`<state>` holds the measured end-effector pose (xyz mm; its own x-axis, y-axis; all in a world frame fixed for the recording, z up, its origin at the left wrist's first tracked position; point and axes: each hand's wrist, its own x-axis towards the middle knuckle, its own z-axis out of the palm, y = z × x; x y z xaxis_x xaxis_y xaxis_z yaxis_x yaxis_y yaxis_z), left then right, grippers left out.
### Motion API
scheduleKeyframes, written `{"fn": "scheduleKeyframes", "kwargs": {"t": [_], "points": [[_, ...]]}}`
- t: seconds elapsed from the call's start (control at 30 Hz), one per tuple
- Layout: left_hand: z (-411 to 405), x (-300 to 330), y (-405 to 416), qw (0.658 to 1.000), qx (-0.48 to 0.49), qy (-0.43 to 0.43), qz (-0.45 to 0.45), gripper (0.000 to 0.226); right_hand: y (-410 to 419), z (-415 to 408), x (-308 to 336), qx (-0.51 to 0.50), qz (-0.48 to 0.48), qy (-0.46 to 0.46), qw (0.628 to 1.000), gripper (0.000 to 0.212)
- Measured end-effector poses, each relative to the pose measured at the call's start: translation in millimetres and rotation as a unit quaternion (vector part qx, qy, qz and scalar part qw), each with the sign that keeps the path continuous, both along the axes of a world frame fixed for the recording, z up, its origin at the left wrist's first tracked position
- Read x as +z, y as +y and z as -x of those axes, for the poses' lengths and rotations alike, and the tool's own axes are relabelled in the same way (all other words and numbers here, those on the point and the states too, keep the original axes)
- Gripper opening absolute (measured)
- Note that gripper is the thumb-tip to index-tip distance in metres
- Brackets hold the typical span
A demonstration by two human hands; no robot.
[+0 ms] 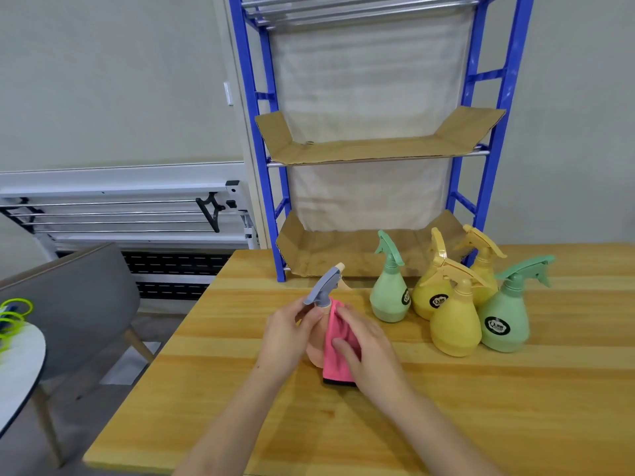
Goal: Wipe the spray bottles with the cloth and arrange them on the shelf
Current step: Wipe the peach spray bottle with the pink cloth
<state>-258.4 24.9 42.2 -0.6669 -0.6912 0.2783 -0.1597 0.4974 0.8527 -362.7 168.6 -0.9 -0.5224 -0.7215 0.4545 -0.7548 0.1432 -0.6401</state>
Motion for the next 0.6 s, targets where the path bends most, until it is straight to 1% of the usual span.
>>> {"fn": "scheduleKeyframes", "kwargs": {"t": [0.23, 0.33, 0.4, 0.5, 0.6], "points": [[-1.8, -4.3, 2.7, 1.0, 0.01, -0.01, 0.017, 0.015, -18.6, 1.6, 0.2, -0.044, -0.005, -0.018, 0.999, 0.051], [-1.8, -4.0, 5.6, 1.0, 0.013, -0.013, 0.02, 0.017, -27.1, -1.7, 7.1, -0.013, 0.034, -0.061, 0.997, 0.044], [-2.4, -4.4, 6.4, 1.0, 0.013, -0.006, 0.015, 0.016, -27.3, -2.5, 9.4, 0.009, 0.039, -0.073, 0.997, 0.043], [-2.6, -4.5, 7.7, 0.999, 0.022, -0.011, 0.031, 0.019, -22.2, 2.0, 7.1, 0.031, 0.013, -0.074, 0.997, 0.044], [-1.2, -5.9, 7.5, 0.997, 0.038, -0.02, 0.061, 0.019, -16.5, 8.6, 3.0, 0.036, -0.032, -0.073, 0.996, 0.05]]}}
